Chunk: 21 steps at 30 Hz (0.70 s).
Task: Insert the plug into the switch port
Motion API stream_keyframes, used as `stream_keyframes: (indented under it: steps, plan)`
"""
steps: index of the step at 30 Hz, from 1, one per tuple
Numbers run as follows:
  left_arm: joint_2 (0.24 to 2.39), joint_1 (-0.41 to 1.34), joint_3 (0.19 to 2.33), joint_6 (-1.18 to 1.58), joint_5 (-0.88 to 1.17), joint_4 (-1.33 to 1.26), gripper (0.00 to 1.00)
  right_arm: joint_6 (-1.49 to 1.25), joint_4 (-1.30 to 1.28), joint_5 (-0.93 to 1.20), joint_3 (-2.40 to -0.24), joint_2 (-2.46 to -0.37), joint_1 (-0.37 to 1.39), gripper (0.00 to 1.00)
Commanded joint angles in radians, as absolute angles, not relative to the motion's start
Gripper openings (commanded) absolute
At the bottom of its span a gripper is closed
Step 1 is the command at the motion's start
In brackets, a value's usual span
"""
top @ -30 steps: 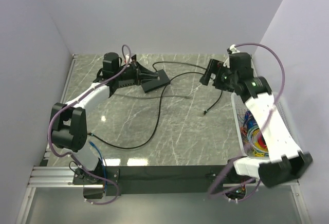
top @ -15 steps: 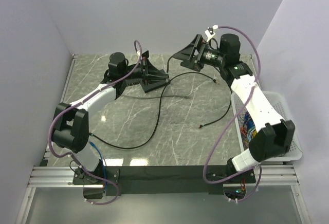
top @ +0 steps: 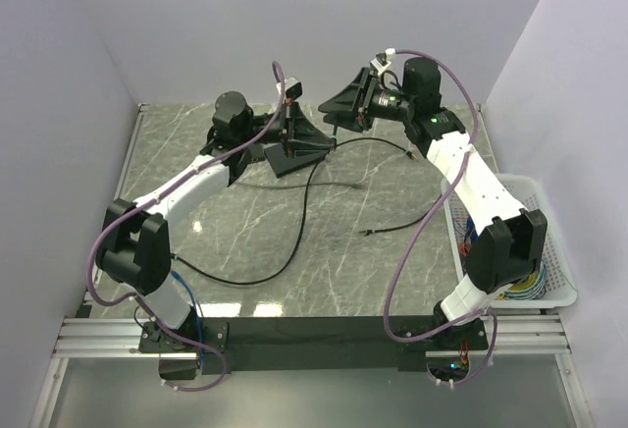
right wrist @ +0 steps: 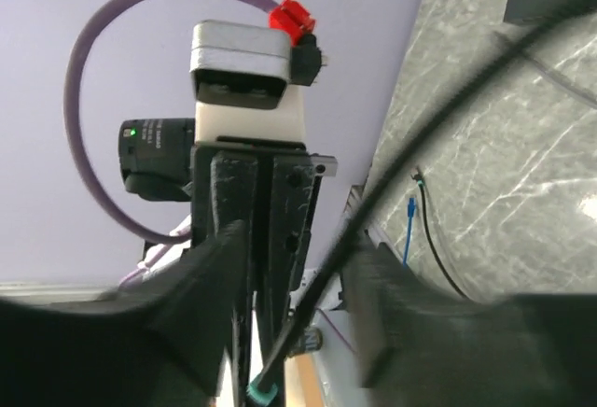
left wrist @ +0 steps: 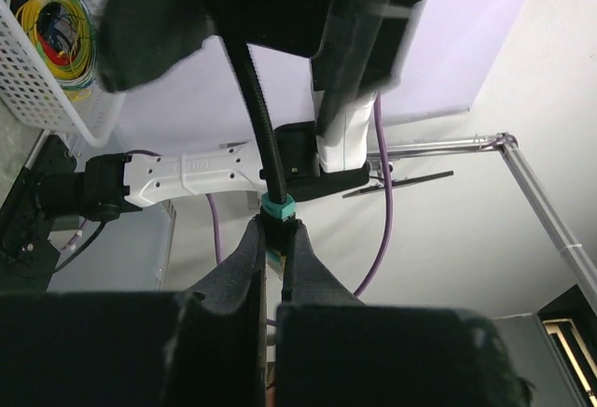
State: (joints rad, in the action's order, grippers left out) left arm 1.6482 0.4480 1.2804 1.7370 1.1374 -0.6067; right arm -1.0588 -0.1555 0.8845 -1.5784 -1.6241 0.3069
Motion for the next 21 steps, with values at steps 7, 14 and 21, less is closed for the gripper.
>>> stream_keyframes:
  steps: [7, 14, 21]
  plan:
    - [1.621, 0.451, 1.367, 1.752, 1.121, -0.634, 0.06, -1.063, -0.115, 0.917, -1.546, -1.588, 0.308, 0.0]
    - [1.724, 0.451, 1.958, 0.882, 0.758, 0.658, 0.64, -0.953, -0.457, 0.775, -1.633, -1.609, 0.246, 0.0]
    - [1.721, 0.498, 2.134, 0.686, 0.238, 1.017, 0.59, -0.859, -0.762, 0.612, -1.726, -1.672, 0.216, 0.0]
